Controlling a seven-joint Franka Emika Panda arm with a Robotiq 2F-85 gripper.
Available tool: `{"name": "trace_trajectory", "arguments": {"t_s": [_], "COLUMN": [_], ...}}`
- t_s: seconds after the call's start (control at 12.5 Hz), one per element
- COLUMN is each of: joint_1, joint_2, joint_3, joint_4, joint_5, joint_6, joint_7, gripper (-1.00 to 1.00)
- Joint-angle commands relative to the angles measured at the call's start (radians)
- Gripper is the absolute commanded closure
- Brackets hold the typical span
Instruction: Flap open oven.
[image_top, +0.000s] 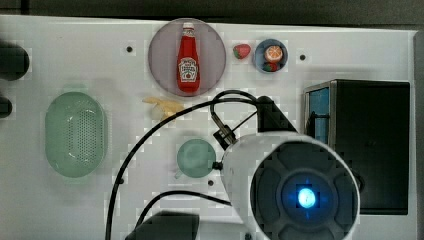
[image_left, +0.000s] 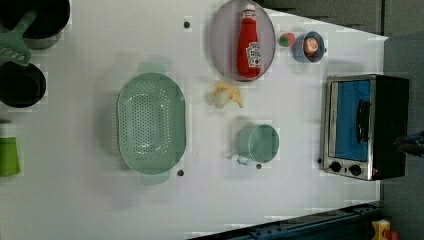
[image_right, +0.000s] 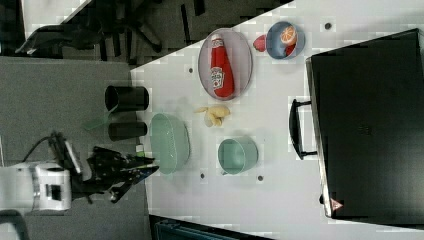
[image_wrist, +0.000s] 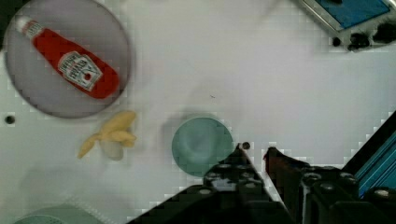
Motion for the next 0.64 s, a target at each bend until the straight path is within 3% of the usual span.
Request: {"name": "trace_trajectory", "arguments": {"t_s": [0.08, 0.64], "joint_1": [0.000, -0.009], "joint_2": [-0.014, 0.060], "joint_3": [-0.034, -0.191], "joint_4": [-0.005, -0.024], "joint_5": [-0.003, -0.040], "joint_6": [0.020, 0.147], "joint_7": [-0.146, -0.916], "gripper": [0.65, 0.65]}}
